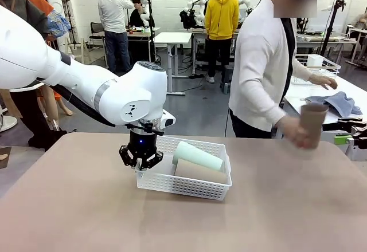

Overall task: Clean and organize the cups into the basket.
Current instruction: Pick up the Reusable plastic cup from the right side of the table and stack it inside the Organizing basket in the center of the table.

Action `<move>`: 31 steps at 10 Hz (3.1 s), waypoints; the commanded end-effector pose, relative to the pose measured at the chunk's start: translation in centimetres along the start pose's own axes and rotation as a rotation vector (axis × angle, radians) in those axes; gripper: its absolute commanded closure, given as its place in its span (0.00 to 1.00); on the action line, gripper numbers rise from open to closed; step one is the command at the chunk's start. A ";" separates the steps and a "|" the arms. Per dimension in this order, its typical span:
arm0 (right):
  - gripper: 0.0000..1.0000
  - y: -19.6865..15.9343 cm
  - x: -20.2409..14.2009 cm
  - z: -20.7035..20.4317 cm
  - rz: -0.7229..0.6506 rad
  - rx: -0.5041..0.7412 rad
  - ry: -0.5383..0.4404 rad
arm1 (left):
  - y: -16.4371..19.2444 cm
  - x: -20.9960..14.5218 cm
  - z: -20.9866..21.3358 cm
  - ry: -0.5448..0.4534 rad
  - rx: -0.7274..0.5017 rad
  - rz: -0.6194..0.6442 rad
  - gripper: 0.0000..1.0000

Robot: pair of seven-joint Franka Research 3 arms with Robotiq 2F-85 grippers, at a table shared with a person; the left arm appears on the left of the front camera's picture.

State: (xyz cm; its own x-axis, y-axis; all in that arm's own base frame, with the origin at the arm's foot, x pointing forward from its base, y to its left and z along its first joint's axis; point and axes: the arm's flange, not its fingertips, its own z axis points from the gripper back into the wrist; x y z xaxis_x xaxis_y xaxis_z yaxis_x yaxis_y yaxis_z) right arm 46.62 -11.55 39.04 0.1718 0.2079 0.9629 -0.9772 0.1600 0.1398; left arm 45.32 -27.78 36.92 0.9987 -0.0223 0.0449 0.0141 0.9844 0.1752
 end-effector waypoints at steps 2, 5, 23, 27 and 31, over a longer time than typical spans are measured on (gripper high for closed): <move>0.00 0.1 0.4 0.0 -0.002 -0.002 0.017 | -0.1 0.0 0.2 -0.003 -0.001 -0.001 1.00; 0.00 0.1 0.4 0.0 -0.002 -0.002 0.017 | -0.1 0.0 0.2 -0.003 -0.001 -0.001 1.00; 0.00 -2.7 -8.3 -0.8 0.026 0.061 0.098 | -0.1 0.0 0.2 -0.003 -0.001 -0.001 1.00; 0.00 -3.3 -10.7 -1.7 0.112 0.067 0.127 | -0.1 0.0 0.2 -0.003 -0.001 -0.001 1.00; 0.00 -4.7 -12.6 -2.9 0.156 0.041 0.135 | -0.1 0.0 0.2 -0.003 -0.001 -0.001 1.00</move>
State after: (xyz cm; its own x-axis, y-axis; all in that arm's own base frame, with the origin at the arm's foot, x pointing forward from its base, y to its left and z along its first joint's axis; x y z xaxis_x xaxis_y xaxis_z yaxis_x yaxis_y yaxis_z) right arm 48.53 -12.38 26.18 0.0467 0.3558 0.9334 -0.9978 0.0602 0.0270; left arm 45.32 -27.78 36.92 0.9987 -0.0223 0.0449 0.0141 0.9844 0.1752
